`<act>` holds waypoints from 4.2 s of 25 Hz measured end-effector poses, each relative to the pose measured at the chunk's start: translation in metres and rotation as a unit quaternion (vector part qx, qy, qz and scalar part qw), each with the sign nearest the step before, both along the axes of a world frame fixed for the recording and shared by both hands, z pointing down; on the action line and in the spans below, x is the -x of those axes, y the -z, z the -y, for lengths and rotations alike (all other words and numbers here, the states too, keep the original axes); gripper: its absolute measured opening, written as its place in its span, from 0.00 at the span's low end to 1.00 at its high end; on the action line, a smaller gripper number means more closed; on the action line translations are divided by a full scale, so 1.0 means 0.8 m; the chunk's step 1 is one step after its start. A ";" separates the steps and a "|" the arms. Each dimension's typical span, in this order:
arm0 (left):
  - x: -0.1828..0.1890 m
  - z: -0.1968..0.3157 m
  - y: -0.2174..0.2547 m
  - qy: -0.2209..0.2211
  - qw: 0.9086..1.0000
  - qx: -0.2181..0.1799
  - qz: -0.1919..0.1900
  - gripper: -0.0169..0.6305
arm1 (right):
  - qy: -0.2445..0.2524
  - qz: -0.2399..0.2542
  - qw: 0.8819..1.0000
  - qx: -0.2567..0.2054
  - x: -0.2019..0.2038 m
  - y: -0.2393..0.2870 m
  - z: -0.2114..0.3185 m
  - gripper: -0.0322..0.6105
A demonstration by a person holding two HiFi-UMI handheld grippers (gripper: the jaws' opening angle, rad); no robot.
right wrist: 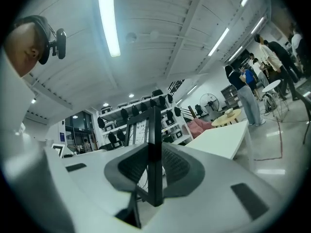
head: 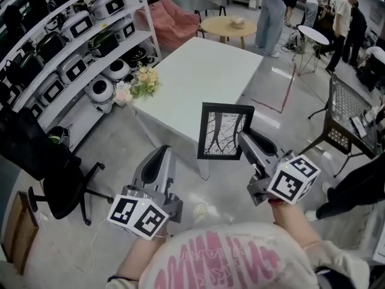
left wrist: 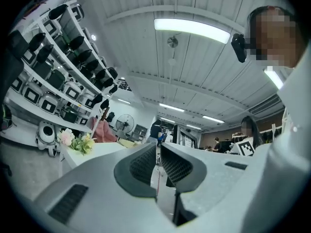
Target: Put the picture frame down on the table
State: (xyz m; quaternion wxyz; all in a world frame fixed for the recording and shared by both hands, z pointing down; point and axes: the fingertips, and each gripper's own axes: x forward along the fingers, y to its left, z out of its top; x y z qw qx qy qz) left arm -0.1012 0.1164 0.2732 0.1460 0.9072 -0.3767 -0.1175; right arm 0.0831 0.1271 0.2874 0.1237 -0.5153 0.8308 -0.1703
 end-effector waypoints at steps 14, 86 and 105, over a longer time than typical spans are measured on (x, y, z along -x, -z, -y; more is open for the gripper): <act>0.025 0.179 0.058 -0.010 0.999 -0.048 -0.012 0.08 | -0.023 -0.010 0.999 -0.039 0.017 0.050 0.173 0.19; -0.034 0.443 -0.131 0.148 0.981 0.117 0.039 0.07 | 0.159 -0.133 0.961 0.182 -0.034 -0.232 0.547 0.19; -0.025 0.445 -0.152 0.160 0.976 0.141 0.039 0.07 | 0.174 -0.172 0.942 0.230 -0.035 -0.295 0.541 0.19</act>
